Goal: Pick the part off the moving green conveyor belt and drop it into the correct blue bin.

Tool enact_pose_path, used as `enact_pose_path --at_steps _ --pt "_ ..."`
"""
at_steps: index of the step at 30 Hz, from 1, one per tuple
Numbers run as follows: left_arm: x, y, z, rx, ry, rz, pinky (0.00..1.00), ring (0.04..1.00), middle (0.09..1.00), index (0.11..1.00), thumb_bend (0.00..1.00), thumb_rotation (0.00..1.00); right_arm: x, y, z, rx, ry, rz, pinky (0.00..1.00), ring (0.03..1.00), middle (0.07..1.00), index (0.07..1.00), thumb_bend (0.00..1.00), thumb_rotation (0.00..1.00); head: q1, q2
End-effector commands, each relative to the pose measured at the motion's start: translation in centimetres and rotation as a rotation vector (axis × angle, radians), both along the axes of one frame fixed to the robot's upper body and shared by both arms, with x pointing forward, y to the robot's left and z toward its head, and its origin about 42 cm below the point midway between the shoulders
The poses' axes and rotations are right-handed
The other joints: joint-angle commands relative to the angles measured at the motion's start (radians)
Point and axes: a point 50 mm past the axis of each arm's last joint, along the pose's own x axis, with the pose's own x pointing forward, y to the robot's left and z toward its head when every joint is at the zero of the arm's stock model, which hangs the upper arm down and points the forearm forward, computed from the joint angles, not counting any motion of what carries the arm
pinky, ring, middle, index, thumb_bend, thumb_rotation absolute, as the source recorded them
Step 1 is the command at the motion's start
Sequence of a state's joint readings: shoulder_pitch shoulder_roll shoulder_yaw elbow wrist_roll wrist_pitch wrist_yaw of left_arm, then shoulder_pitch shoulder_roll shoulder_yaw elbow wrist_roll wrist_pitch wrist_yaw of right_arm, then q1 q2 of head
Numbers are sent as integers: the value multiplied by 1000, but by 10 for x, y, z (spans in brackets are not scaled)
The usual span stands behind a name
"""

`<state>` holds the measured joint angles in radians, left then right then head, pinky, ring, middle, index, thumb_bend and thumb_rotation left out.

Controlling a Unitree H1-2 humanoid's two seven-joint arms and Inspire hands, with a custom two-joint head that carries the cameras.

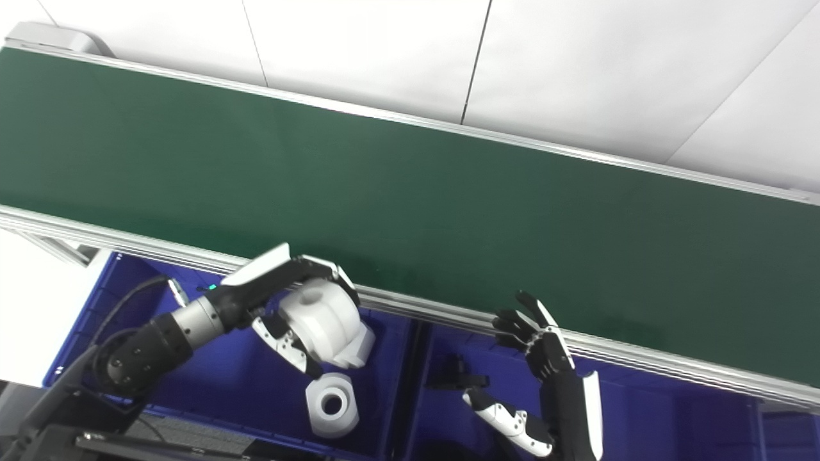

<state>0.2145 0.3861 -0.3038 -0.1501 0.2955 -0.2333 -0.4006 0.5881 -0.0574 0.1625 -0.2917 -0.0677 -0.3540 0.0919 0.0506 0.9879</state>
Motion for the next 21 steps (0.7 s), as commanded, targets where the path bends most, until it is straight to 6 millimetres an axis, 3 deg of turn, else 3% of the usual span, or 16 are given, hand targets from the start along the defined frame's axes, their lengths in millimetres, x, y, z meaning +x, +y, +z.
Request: enact_pose_path --at_steps 1,9,10,12,14,15,17,18,19,20,21 --pt "-5 -4 3 -12 -43 -32 467 447 498 503 499 0 -3 -4 11 15 -14 -11 675 748 768 869 777 422 7 2" --pt "-17 -19 3 187 87 -48 479 431 484 526 498 0 1 -10 8 11 -5 16 679 745 768 870 753 395 76 0" --pt "-17 -20 2 203 92 -53 548 460 498 501 498 0 2 -10 8 10 -6 20 681 744 768 870 747 390 76 0" --pt "-18 -23 -3 249 78 -80 594 476 512 483 497 0 5 -9 6 4 -7 23 679 742 767 870 746 391 83 -5" --pt "-18 -25 -8 309 68 -107 628 645 532 475 504 0 8 -7 4 0 -6 24 676 734 764 869 755 411 85 -8" --pt "-19 -25 -10 341 71 -114 655 694 635 487 499 30 9 -7 3 -1 -7 24 676 733 763 868 758 420 86 -9" --pt "-21 -25 -12 412 69 -125 722 775 753 498 492 64 11 -6 2 -7 -7 23 670 730 760 864 764 436 88 -12" --pt "-23 -25 -12 477 53 -145 817 823 801 678 456 297 12 -5 2 -10 -8 22 668 730 760 864 764 443 90 -13" --pt "-25 -25 -11 538 33 -161 936 864 840 791 480 618 13 -5 2 -13 -9 22 666 728 759 863 763 449 89 -12" --pt "-27 -25 -11 598 9 -170 949 869 845 803 485 658 14 -5 2 -15 -11 24 666 728 759 863 763 450 90 -11" --pt "-29 -26 -10 655 -7 -174 974 891 864 833 537 799 15 -5 2 -20 -14 25 668 728 759 864 758 451 90 -11"
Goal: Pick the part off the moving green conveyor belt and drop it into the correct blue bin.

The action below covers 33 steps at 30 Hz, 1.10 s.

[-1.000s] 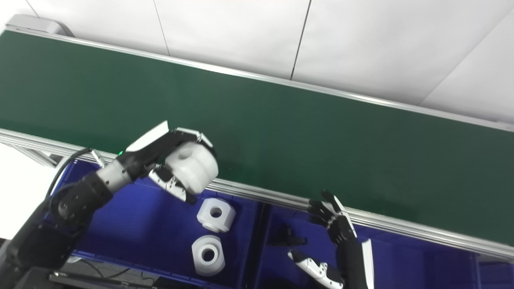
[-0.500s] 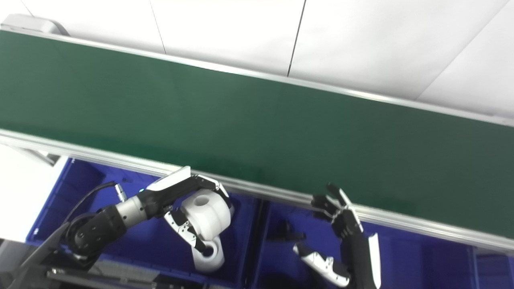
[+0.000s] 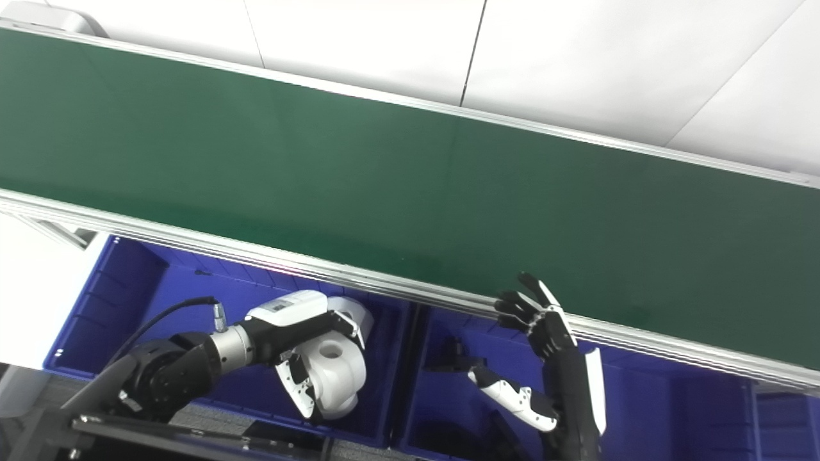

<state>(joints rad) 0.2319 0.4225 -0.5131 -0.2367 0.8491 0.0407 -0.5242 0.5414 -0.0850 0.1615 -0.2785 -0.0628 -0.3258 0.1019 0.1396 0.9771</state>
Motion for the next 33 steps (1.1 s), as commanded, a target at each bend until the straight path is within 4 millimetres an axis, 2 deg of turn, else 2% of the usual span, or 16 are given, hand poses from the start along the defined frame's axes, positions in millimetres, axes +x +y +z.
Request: enact_pose_path --at_steps 1,2,3,5,8,11,14,15,16,19,23,27,30,33 --pt "0 1 11 97 -77 -16 987 923 893 865 600 898 2 1 4 -1 -16 -8 668 729 759 865 755 454 -3 -9" --pt "-1 1 12 122 -81 -14 995 967 932 901 682 959 2 1 4 -3 -17 -9 665 728 757 864 753 453 -3 -9" --pt "-3 1 14 140 -81 6 998 981 945 913 711 979 2 2 4 -2 -22 -13 663 727 756 864 753 453 -9 -11" --pt "-7 2 19 150 -78 43 1000 997 991 975 850 997 2 2 4 3 -26 -21 653 718 754 863 754 461 -12 -9" --pt "-14 5 30 111 -87 85 1000 1000 999 997 928 1000 0 1 6 13 -22 -30 649 716 755 862 754 459 -32 -7" --pt "-21 8 39 -43 -83 166 1000 1000 1000 1000 914 974 0 0 6 12 -25 -26 652 722 758 862 750 453 -40 -14" --pt "-26 14 41 -328 -54 269 1000 996 996 968 848 800 -2 -1 5 1 -30 -17 664 727 760 866 760 472 -57 -24" --pt "-26 17 39 -422 -33 305 975 986 990 959 851 726 -2 -2 5 2 -28 -14 669 730 763 867 767 475 -59 -25" --pt "-26 19 36 -503 -19 338 969 984 989 957 852 717 -3 -2 5 3 -27 -8 669 731 764 867 768 475 -64 -27" --pt "-25 18 32 -686 3 387 864 936 957 936 881 657 -9 -3 6 -4 -24 1 679 745 775 872 779 478 -95 -35" --pt "-23 9 35 -847 54 408 889 935 945 922 895 608 -22 -4 8 -49 -30 16 703 760 791 879 782 471 -147 -47" --pt "-22 -4 37 -1019 105 381 912 943 940 914 871 507 -39 -4 14 -119 -7 44 739 783 813 885 819 445 -177 -56" --pt "-21 -10 37 -1043 72 355 880 915 921 905 873 463 -48 -3 17 -162 13 66 768 814 842 897 834 443 -190 -59" --pt "-23 -13 35 -1058 72 349 902 935 942 923 880 441 -54 -2 17 -182 35 74 782 837 868 912 853 435 -207 -70"
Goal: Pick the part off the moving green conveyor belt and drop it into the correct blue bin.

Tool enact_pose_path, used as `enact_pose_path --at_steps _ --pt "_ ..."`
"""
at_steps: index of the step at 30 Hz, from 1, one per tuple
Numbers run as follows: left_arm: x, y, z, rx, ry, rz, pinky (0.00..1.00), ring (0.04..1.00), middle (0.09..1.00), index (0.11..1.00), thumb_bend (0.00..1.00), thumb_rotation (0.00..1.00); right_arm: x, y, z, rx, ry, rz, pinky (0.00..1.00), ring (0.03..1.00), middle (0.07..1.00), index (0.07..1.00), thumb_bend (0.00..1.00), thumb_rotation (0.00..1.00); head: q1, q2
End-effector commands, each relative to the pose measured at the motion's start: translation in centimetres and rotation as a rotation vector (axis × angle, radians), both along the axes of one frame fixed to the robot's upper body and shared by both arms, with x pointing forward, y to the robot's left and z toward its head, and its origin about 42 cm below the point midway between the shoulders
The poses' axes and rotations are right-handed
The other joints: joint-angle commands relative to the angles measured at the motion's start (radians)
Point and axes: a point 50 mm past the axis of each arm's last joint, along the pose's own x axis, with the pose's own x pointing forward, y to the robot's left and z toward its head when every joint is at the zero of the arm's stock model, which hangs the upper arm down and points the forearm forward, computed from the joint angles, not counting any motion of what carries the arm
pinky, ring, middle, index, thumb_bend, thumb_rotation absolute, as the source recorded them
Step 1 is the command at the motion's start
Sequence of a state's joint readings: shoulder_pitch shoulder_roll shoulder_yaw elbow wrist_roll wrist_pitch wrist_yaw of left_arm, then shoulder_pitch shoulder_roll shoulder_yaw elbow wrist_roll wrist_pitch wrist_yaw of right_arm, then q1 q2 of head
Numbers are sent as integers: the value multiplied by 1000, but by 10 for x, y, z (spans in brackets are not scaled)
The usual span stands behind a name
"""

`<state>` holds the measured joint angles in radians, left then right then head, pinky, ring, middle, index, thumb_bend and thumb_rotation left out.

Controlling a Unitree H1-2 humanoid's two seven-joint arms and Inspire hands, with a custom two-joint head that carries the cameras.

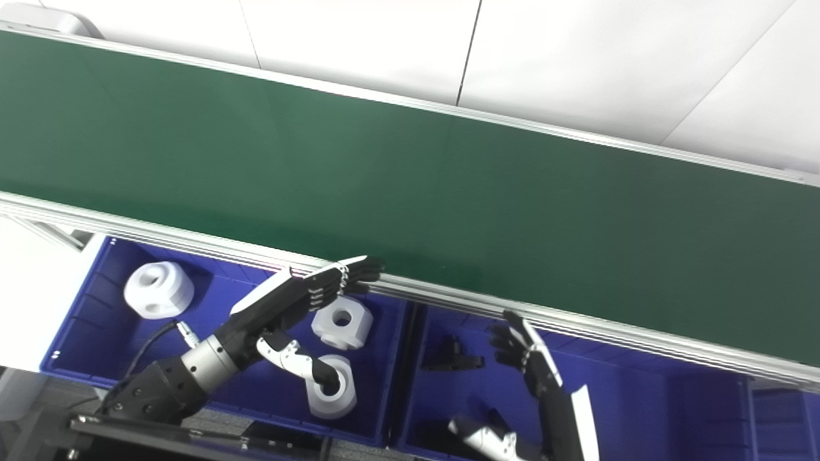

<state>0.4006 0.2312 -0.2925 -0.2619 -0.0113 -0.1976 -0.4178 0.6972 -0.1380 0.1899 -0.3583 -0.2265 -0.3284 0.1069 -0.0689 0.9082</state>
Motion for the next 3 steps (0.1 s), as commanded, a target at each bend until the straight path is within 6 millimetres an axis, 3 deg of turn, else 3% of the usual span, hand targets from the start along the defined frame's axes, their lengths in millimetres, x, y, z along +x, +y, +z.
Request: enact_pose_path --at_steps 1,3 --pt "1 -1 6 -35 -53 7 914 945 950 931 886 435 -4 3 9 -2 -30 8 792 844 874 921 858 428 -4 -4" --pt "0 -3 3 -58 -45 18 922 948 953 933 887 427 -6 5 6 -4 -17 8 801 850 877 932 862 421 -7 -13"
